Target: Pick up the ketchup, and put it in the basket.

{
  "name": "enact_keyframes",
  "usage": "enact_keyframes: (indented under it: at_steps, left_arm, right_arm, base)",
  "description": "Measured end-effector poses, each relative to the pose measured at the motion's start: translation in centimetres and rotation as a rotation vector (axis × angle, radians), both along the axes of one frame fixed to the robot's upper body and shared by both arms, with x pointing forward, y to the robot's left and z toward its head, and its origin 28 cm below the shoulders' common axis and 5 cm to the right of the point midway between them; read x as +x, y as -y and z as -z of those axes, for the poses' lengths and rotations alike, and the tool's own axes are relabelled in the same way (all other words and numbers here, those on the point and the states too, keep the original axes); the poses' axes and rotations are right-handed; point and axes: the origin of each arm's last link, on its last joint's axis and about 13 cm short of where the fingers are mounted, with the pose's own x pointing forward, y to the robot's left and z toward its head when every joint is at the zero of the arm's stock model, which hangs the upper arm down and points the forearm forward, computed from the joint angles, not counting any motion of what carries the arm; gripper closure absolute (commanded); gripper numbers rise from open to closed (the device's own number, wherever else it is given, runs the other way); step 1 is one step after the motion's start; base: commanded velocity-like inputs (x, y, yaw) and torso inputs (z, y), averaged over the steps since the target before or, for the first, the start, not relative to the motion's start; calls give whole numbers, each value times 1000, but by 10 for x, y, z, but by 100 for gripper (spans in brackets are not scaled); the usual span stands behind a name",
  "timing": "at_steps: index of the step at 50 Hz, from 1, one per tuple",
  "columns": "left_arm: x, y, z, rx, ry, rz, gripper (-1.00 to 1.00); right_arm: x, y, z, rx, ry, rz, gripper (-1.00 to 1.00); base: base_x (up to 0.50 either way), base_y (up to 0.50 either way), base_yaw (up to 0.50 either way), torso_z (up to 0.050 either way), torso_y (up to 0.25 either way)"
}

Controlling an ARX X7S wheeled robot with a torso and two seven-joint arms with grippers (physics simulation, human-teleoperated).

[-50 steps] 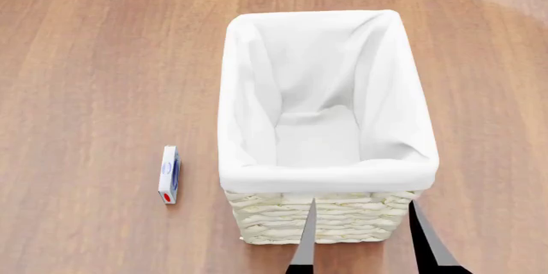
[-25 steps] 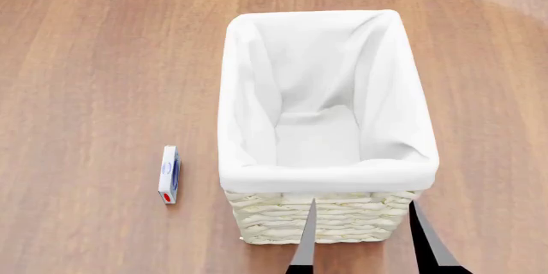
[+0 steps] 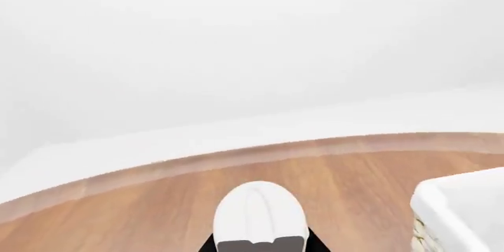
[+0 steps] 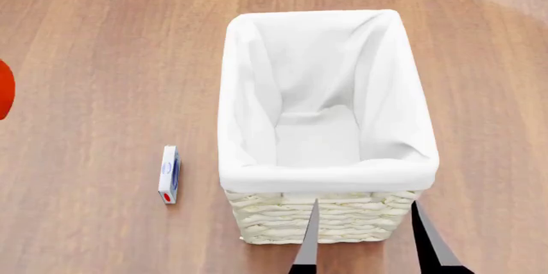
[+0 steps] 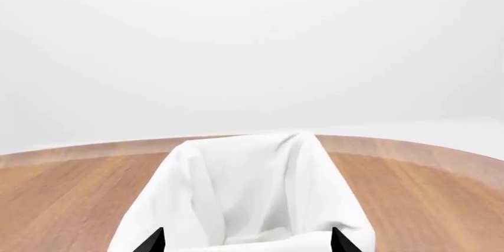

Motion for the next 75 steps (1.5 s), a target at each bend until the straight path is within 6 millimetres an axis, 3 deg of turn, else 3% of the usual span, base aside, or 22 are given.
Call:
enact_keyframes:
  at_steps: [23,44,75]
  left_arm:
    - [36,35,-43,260,-123,314,100]
    - [55,49,-77,413,-225,523,100]
    - [80,54,-94,458,-290,759,100]
  right_arm:
    - [0,-1,0,-2,1,-6,-100]
    - [0,-2,0,-5,-1,-11,-100]
    - [-8,0,-7,46,-69,-257,-100]
  base:
    - [0,0,0,0,1]
    - [0,0,0,0,0]
    - [0,0,0,0,1]
